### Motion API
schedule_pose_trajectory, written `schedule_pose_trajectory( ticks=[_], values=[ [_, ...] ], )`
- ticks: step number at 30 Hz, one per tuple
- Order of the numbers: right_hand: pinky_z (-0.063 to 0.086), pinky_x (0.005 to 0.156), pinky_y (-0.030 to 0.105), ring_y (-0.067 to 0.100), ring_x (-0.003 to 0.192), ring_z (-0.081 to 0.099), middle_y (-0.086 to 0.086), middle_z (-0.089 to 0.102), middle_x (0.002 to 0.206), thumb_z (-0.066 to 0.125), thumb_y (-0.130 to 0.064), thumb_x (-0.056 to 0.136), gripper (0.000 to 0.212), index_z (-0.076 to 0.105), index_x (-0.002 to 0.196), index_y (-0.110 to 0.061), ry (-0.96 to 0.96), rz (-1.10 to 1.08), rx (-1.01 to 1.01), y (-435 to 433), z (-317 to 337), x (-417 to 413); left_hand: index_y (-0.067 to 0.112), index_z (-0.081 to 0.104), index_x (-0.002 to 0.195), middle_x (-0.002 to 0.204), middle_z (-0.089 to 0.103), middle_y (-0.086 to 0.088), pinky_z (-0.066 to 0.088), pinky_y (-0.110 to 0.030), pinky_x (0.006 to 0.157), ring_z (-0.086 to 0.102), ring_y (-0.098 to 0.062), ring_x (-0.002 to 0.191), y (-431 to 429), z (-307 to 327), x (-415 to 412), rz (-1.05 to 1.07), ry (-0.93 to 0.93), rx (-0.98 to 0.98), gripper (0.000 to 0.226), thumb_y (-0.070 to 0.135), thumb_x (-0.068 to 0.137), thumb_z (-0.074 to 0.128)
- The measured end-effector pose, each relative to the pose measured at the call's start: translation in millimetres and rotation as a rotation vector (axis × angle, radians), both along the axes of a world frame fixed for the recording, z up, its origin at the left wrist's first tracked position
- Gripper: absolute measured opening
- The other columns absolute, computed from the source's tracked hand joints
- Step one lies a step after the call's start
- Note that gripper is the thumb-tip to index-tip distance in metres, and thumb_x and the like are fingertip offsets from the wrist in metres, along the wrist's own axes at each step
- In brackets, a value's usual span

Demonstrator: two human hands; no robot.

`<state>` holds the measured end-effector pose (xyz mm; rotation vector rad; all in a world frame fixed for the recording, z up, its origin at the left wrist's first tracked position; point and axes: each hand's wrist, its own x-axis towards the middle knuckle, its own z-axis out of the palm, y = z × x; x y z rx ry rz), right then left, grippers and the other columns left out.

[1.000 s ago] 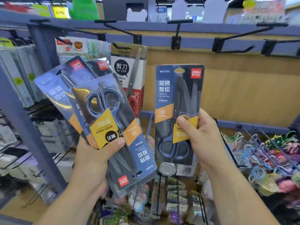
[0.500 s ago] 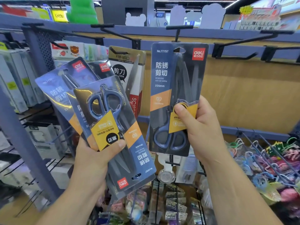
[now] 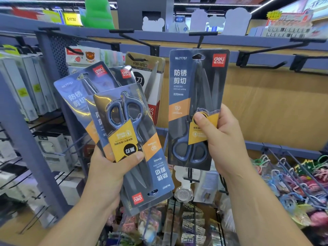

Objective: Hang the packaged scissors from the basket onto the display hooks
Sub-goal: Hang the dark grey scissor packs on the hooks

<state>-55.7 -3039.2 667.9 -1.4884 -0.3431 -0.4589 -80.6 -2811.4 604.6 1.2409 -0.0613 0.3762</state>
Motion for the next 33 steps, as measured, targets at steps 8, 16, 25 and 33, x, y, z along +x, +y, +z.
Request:
schedule_pose_trajectory(
  ticks=[8, 16, 25, 33],
  values=[
    [0.061, 0.082, 0.044, 0.02, 0.088, 0.072, 0.001, 0.074, 0.09, 0.067, -0.017, 0.101, 0.006, 0.067, 0.103, -0.023, 0.053, -0.022, -0.006, -0.9, -0.8, 8.7, 0.014, 0.062, 0.108, 0.083, 0.079, 0.006, 0.06, -0.023, 0.06, 0.076, -0.011, 0.074, -0.9, 5.8, 1.9, 0.008, -0.022, -0.009, 0.051, 0.006, 0.06, 0.078],
    [0.062, 0.09, 0.047, 0.024, 0.098, 0.076, 0.002, 0.078, 0.103, 0.068, -0.02, 0.1, 0.008, 0.067, 0.108, -0.023, 0.171, -0.108, 0.008, -6.6, 0.6, 63.7, 0.02, 0.062, 0.106, 0.082, 0.079, 0.008, 0.059, -0.023, 0.059, 0.076, -0.01, 0.072, -0.3, 7.3, 0.2, 0.006, -0.035, -0.024, 0.051, 0.006, 0.06, 0.078],
    [0.062, 0.077, 0.036, 0.015, 0.087, 0.076, 0.0, 0.076, 0.104, 0.067, -0.026, 0.1, 0.013, 0.062, 0.112, -0.023, 0.307, -0.225, -0.032, -6.6, 9.7, 110.1, 0.004, 0.061, 0.124, 0.096, 0.08, -0.004, 0.062, -0.03, 0.067, 0.078, -0.022, 0.084, 3.7, 7.1, -4.9, -0.029, -0.012, -0.009, 0.09, 0.019, 0.045, 0.101],
    [0.049, 0.102, 0.033, 0.007, 0.121, 0.055, -0.009, 0.054, 0.134, 0.073, -0.039, 0.093, 0.052, 0.047, 0.138, -0.035, 0.053, -0.37, -0.173, 18.3, -5.3, 38.1, 0.01, 0.065, 0.109, 0.089, 0.079, -0.002, 0.062, -0.031, 0.064, 0.077, -0.021, 0.078, -1.9, 4.3, -11.8, -0.046, 0.028, -0.064, 0.063, 0.007, 0.052, 0.092]
  ],
)
